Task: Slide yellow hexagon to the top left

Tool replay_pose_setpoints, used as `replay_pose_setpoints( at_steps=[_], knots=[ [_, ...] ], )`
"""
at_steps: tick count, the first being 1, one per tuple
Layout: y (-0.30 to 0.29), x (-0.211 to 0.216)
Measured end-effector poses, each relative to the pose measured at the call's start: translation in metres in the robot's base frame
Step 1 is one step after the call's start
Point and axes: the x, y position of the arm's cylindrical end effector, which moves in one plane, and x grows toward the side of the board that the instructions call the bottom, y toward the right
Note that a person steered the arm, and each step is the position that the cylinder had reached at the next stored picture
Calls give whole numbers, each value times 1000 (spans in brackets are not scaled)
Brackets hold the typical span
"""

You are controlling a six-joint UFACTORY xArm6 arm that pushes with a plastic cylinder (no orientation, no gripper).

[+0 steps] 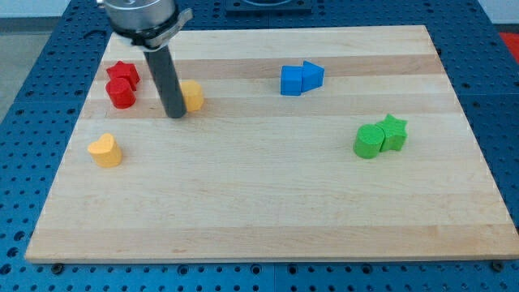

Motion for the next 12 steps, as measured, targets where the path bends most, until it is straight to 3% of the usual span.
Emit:
replay_pose_setpoints(
  at_steps=[2, 4, 5, 7, 10, 12],
  knots=[
    [15, -68],
    [22, -40],
    [52, -46],
    [56, -104],
    [97, -120],
    [11, -140]
  ],
)
